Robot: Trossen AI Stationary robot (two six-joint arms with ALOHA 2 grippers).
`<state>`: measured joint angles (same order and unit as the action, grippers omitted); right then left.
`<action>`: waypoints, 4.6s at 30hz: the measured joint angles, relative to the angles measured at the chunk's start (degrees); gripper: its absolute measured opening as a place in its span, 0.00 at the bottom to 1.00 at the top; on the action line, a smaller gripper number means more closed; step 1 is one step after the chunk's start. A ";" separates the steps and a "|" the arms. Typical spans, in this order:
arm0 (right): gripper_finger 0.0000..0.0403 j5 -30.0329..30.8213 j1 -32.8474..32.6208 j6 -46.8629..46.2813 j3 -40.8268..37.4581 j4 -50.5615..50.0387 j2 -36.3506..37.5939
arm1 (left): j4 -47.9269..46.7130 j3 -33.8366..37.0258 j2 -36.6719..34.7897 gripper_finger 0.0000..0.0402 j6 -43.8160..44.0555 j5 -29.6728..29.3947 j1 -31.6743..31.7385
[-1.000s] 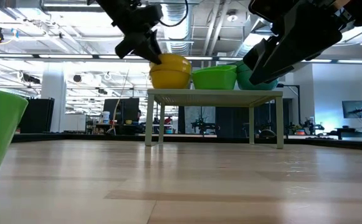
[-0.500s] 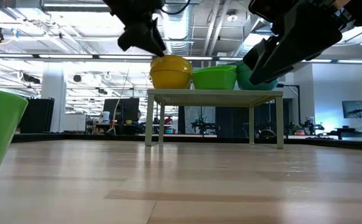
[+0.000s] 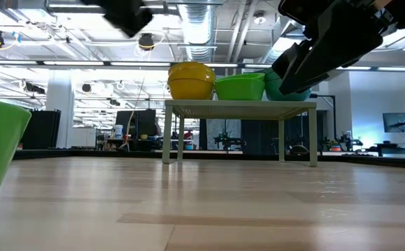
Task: Pick & Place Mini bowls
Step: Stack the green bowl on the green bowl on the shelf
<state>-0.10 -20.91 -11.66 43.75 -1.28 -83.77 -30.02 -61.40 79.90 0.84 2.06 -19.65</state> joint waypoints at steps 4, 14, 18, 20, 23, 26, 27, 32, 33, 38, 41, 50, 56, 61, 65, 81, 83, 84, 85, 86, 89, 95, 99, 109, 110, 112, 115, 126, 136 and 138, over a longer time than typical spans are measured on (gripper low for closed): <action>0.34 0.00 0.04 0.00 -0.02 0.51 0.00 | 1.87 6.64 0.48 0.37 11.04 0.06 -6.25; 0.34 0.04 0.04 0.00 -0.02 3.74 0.00 | 22.83 20.10 1.21 0.38 33.02 -1.01 -13.69; 0.34 0.07 0.04 0.00 -0.02 5.20 0.00 | 33.72 23.29 2.80 0.37 38.62 -1.00 -15.00; 0.34 0.07 0.04 0.01 -0.02 5.16 0.00 | 35.72 23.95 4.57 0.37 39.27 -1.31 -15.75; 0.35 0.07 0.05 0.02 -0.02 5.16 0.00 | 37.95 24.01 8.87 0.37 40.47 -1.48 -16.71; 0.35 0.07 0.07 0.02 -0.02 5.14 0.00 | 40.78 24.01 12.88 0.37 40.54 -1.46 -17.33; 0.35 0.07 0.07 0.03 -0.02 5.14 0.00 | 40.96 24.01 13.81 0.37 40.54 -1.46 -17.45; 0.34 0.08 0.07 0.15 -0.02 5.20 0.00 | 41.24 24.01 15.91 0.33 38.40 -1.42 -17.53; 0.34 0.08 0.07 0.15 -0.02 5.20 0.00 | 41.44 24.01 15.88 0.30 37.25 -1.42 -17.51; 0.34 0.09 0.38 3.25 -0.04 10.44 0.00 | 41.61 23.90 13.11 0.12 33.89 -2.49 -15.94; 0.33 0.09 0.64 10.01 -0.04 17.00 0.00 | 41.64 23.89 10.12 0.03 33.78 -5.88 -14.34; 0.31 0.00 -0.90 16.36 -0.02 26.74 -0.01 | 41.25 23.86 2.08 0.02 29.66 -8.12 -8.92; 0.30 0.06 -2.56 30.19 2.35 30.25 -4.31 | 41.21 23.86 2.16 0.02 30.47 -9.93 -2.21; 0.30 0.04 -1.61 34.11 7.75 23.49 -8.83 | 41.18 23.86 2.21 0.03 29.81 -9.75 2.37; 0.30 0.11 -0.20 34.12 14.70 11.67 -11.98 | 40.85 23.86 2.21 0.03 29.59 -9.42 4.00; 0.30 -0.09 3.23 32.82 36.98 -22.40 -23.57 | 40.15 23.86 2.21 0.03 27.33 -9.52 5.78; 0.28 -0.24 3.41 33.60 37.26 -22.46 -23.59 | 40.16 23.86 2.21 0.03 25.93 -9.44 5.75; 0.26 -0.29 3.46 34.30 37.33 -22.36 -23.58 | 40.20 23.86 2.21 0.05 25.17 -9.21 5.75; 0.24 -0.28 3.60 34.79 37.34 -22.51 -23.58 | 40.33 23.86 2.21 0.06 24.85 -9.11 5.78; 0.20 -0.35 3.70 34.95 37.33 -22.75 -23.58 | 40.39 23.86 2.21 0.07 24.81 -9.13 5.78; 0.08 -0.88 3.96 35.24 37.33 -23.15 -23.58 | 40.48 23.86 2.21 0.11 24.70 -9.48 5.81; 0.04 -3.13 4.06 28.81 37.33 -24.15 -23.58 | 41.02 23.84 2.21 0.18 24.70 -9.38 6.00; 0.01 -2.89 3.03 23.81 37.40 -25.60 -23.54 | 41.29 23.84 2.21 0.21 23.38 -10.76 5.99; 0.01 6.13 -1.14 10.53 37.29 -29.31 -23.47 | 42.39 23.90 -0.72 0.22 17.56 -14.22 5.89; 0.01 7.27 -1.60 10.17 37.29 -29.29 -23.41 | 42.57 23.90 -1.40 0.22 17.36 -14.24 5.89; 0.01 9.82 -2.66 9.53 37.29 -29.01 -23.39 | 42.61 23.89 -2.73 0.22 17.35 -14.25 5.83; 0.01 15.60 -4.22 6.36 37.30 -29.36 -23.27 | 42.59 24.20 -4.76 0.22 17.35 -14.33 5.71; 0.01 41.75 -6.61 5.15 49.95 -50.66 -17.31 | 42.63 27.75 -8.68 0.22 17.37 -14.53 5.70; 0.00 49.54 5.84 8.61 52.82 -58.81 -14.33 | 42.94 27.81 -8.18 0.22 17.44 -14.51 5.70; 0.00 48.10 8.69 8.59 52.76 -58.86 -14.60 | 42.94 27.83 -8.18 0.22 17.59 -14.49 5.70</action>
<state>48.00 -12.21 -3.07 96.51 -60.14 -98.37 12.93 -33.57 71.72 18.44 -12.43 -13.96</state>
